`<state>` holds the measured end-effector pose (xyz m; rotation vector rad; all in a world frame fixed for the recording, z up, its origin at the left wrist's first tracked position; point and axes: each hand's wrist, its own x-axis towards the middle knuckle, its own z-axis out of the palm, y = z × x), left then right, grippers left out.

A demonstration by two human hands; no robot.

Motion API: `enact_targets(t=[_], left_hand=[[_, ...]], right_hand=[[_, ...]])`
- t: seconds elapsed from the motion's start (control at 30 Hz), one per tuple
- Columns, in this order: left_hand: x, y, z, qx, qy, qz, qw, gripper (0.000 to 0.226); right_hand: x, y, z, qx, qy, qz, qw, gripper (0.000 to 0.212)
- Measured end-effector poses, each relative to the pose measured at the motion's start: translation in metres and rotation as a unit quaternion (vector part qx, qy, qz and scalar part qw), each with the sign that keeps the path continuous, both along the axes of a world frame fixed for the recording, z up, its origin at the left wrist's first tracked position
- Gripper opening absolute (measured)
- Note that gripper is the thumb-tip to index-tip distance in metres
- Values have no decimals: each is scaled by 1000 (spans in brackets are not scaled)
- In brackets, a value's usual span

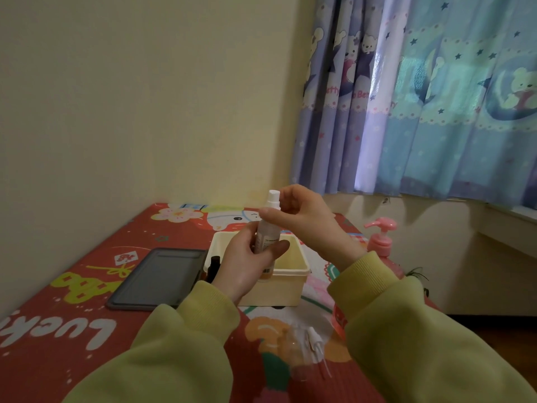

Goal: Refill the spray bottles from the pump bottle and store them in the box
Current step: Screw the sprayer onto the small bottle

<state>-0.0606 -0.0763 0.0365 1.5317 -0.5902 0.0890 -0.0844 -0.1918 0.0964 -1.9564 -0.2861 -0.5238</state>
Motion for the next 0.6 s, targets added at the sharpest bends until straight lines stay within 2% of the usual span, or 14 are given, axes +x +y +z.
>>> enact_targets(t=[0.1,0.27,0.4,0.6], left_hand=[[-1,-1,0,3,8,-3,1000,34],[-1,-1,1,-2,4,-4,1000,28],[-2,-2,-1,1,2,3,1000,31],[-2,-3,0,-7,12,-1,1000,34]], right_hand=[[-1,-1,-1,-4,11,-7,1000,22],[-3,-2,0,52,21,46,997,24],[-2,0,-3,-6,-7,-8,1000,20],[-4,0,-10,15,12,7,1000,29]])
